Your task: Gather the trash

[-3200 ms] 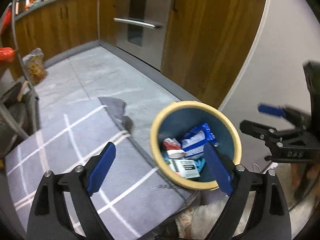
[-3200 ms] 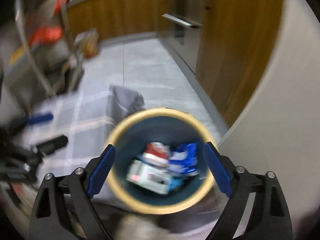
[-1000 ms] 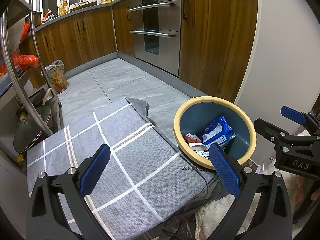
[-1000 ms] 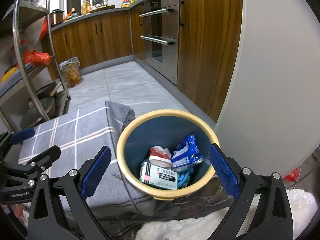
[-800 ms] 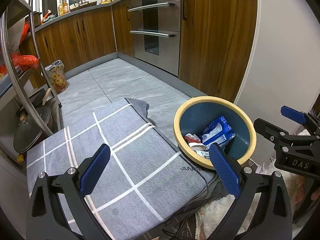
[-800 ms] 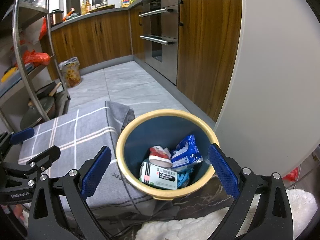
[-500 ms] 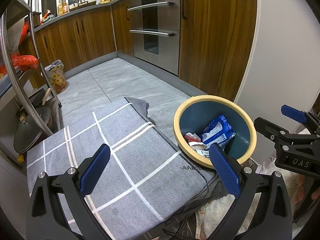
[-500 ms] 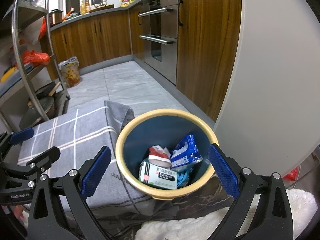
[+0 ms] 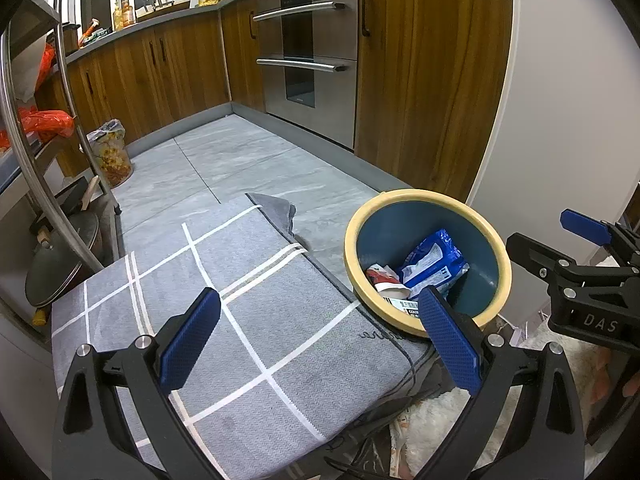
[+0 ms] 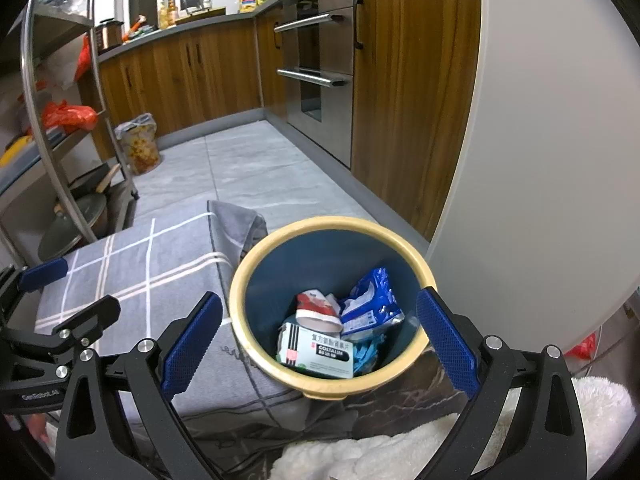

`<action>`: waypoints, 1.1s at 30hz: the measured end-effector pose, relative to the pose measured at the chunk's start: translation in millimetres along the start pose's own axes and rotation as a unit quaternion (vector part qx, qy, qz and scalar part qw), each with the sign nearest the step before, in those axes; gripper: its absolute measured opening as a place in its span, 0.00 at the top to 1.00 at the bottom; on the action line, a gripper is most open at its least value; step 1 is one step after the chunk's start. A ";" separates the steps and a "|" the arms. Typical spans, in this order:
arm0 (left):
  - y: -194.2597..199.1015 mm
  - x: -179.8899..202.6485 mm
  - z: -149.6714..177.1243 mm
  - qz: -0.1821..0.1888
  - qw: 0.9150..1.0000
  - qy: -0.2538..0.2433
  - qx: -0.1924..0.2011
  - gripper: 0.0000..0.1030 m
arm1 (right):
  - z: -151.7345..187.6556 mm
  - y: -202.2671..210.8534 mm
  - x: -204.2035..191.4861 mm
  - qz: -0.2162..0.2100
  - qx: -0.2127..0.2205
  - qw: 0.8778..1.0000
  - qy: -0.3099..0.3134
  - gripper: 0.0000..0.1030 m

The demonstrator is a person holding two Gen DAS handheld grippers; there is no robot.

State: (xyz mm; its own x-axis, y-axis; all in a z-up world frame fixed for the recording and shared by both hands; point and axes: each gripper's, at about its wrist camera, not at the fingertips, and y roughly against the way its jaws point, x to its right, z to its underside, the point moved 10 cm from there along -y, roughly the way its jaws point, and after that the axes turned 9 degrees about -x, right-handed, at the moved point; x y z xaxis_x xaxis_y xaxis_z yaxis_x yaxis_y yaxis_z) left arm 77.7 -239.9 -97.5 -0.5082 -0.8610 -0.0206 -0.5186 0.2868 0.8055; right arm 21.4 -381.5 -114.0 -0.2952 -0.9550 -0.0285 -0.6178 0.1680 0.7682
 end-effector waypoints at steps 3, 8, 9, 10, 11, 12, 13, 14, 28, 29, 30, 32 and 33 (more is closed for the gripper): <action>0.2 0.0 -0.3 -0.001 1.000 0.000 0.001 0.05 | -0.1 0.3 0.0 0.000 0.000 1.000 -0.001 0.06; 0.4 -1.7 -0.7 -0.002 1.000 0.003 0.002 0.05 | -0.2 0.2 0.2 0.000 0.000 1.000 0.000 0.06; 0.6 -2.3 -0.9 -0.003 1.000 0.003 0.003 0.05 | -0.4 0.3 -0.1 0.000 0.000 1.000 -0.001 0.06; 0.8 -2.6 -1.1 -0.005 1.000 0.002 0.004 0.05 | -0.4 0.2 -0.1 0.000 0.000 1.000 -0.001 0.06; 1.3 -2.9 -1.2 -0.006 1.000 0.002 0.005 0.05 | -0.2 0.0 0.9 0.000 0.000 1.000 -0.001 0.06; 2.0 -3.3 -1.2 -0.008 1.000 0.002 0.006 0.05 | -0.4 0.1 0.2 0.000 0.000 1.000 0.000 0.06; 2.6 -3.4 -1.5 -0.009 1.000 0.002 0.008 0.05 | -0.3 -0.1 0.5 0.000 0.000 1.000 0.000 0.06; 3.1 -3.4 -1.6 -0.008 1.000 0.002 0.009 0.05 | -0.1 -0.1 0.9 0.000 0.000 1.000 0.000 0.06; 8.6 5.3 -4.8 -0.013 0.999 -0.029 0.025 0.05 | -0.5 -0.2 1.2 0.000 0.000 1.000 -0.001 0.06; 9.3 6.0 -4.8 -0.020 0.999 -0.035 0.028 0.05 | -0.5 -0.4 1.4 0.000 -0.001 1.000 -0.001 0.06; 8.8 7.6 -4.9 -0.018 0.999 -0.038 0.026 0.05 | -0.6 -0.3 0.9 0.000 -0.001 1.000 0.000 0.06; 4.9 11.8 -2.7 -0.010 0.999 -0.042 0.015 0.05 | -0.8 0.0 0.5 0.000 0.000 1.000 0.000 0.06; 3.7 12.9 -1.8 -0.009 0.999 -0.043 0.011 0.05 | -0.8 -0.1 0.6 0.000 0.000 1.000 0.000 0.06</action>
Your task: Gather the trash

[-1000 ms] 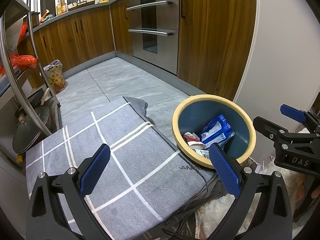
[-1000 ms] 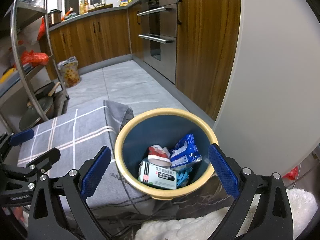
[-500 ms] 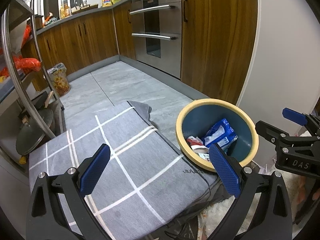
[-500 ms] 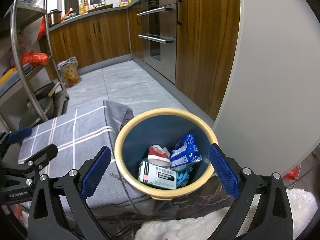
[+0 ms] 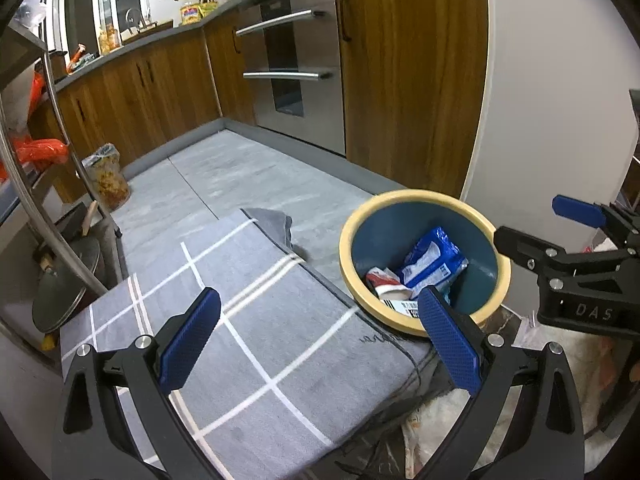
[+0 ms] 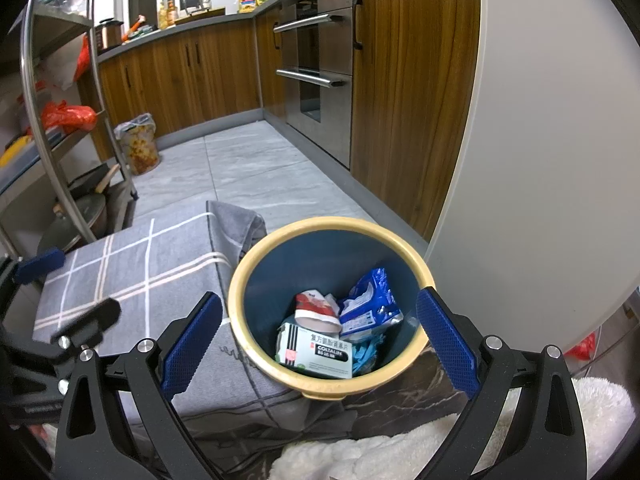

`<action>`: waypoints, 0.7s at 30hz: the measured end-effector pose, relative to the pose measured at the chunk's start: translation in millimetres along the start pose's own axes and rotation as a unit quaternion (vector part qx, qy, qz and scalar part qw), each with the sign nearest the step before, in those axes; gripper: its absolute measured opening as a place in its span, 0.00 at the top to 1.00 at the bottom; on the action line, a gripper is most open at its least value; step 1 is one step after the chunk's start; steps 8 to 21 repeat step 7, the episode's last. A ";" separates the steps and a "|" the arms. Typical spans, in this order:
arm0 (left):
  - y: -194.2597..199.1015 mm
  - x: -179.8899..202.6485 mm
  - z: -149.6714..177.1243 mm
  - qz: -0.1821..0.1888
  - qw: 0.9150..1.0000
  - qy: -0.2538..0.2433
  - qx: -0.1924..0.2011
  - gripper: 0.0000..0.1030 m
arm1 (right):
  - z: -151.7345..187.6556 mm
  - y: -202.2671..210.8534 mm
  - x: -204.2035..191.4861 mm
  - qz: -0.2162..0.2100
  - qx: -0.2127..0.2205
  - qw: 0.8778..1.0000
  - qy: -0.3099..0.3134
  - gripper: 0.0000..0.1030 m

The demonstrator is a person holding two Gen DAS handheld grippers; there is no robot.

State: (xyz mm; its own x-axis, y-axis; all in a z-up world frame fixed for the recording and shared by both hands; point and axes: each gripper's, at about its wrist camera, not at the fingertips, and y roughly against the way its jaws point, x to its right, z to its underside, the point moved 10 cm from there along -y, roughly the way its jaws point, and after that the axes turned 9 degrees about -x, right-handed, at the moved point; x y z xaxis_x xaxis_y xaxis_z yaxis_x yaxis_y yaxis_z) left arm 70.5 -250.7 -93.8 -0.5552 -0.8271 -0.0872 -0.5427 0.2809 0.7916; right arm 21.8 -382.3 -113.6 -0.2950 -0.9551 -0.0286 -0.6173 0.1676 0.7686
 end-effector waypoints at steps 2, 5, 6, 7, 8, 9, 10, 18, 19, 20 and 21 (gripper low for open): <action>-1.2 -0.1 0.2 -0.002 1.000 -0.001 -0.002 0.05 | 0.0 0.1 -0.2 0.000 0.000 1.000 0.000 0.06; -1.5 -2.0 0.5 -0.006 1.000 0.000 -0.005 0.05 | 0.2 -0.2 0.9 0.000 -0.001 1.000 0.000 0.06; -2.4 -2.9 0.9 -0.007 1.000 0.002 -0.007 0.05 | 0.4 -0.1 0.8 0.001 -0.001 1.000 0.000 0.06; -2.7 -3.8 1.1 -0.008 1.000 0.003 -0.009 0.05 | 0.5 -0.1 0.7 0.001 -0.001 1.000 0.000 0.06; -2.7 -3.8 1.1 -0.008 1.000 0.003 -0.009 0.05 | 0.5 -0.1 0.7 0.001 -0.001 1.000 0.000 0.06; -2.7 -3.8 1.1 -0.008 1.000 0.003 -0.009 0.05 | 0.5 -0.1 0.7 0.001 -0.001 1.000 0.000 0.06; -2.7 -3.8 1.1 -0.008 1.000 0.003 -0.009 0.05 | 0.5 -0.1 0.7 0.001 -0.001 1.000 0.000 0.06; -2.7 -3.8 1.1 -0.008 1.000 0.003 -0.009 0.05 | 0.5 -0.1 0.7 0.001 -0.001 1.000 0.000 0.06; -2.7 -3.8 1.1 -0.008 1.000 0.003 -0.009 0.05 | 0.5 -0.1 0.7 0.001 -0.001 1.000 0.000 0.06; -2.7 -3.8 1.1 -0.008 1.000 0.003 -0.009 0.05 | 0.5 -0.1 0.7 0.001 -0.001 1.000 0.000 0.06; -2.7 -3.8 1.1 -0.008 1.000 0.003 -0.009 0.05 | 0.5 -0.1 0.7 0.001 -0.001 1.000 0.000 0.06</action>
